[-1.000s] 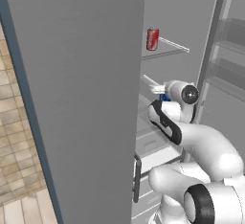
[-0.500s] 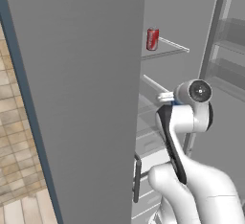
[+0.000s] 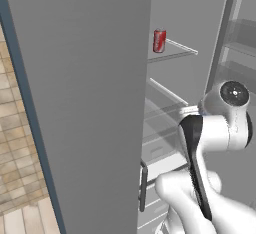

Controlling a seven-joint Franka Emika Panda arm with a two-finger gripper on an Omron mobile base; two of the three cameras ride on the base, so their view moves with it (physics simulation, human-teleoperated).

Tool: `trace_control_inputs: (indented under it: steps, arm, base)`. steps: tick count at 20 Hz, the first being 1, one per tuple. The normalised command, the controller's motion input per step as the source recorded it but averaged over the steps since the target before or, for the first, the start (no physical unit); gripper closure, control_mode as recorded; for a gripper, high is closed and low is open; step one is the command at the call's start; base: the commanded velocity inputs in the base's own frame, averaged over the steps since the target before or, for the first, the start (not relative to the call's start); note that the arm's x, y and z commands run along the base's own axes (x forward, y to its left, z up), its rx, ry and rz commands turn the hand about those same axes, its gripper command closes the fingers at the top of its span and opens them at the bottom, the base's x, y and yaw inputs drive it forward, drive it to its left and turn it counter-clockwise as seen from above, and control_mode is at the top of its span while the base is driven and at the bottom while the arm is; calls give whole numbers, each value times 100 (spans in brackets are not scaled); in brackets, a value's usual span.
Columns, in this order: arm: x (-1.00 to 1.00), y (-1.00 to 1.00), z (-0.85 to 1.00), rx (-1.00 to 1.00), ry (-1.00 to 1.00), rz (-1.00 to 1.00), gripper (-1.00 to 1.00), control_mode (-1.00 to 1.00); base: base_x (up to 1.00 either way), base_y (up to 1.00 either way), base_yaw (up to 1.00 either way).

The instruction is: Open the fridge, grab two sodas, and place both sodas inside the bowl with ice on the dining counter.

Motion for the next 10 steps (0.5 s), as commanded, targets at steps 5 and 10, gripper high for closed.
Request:
trace_control_inputs:
  steps: [5,10]
  arm:
    - [-82,0,36,0,1,0,100,-100]
    - [-60,3,-3,-1,0,0,100,-100]
  base:
    - [0,0,0]
    - [0,0,0]
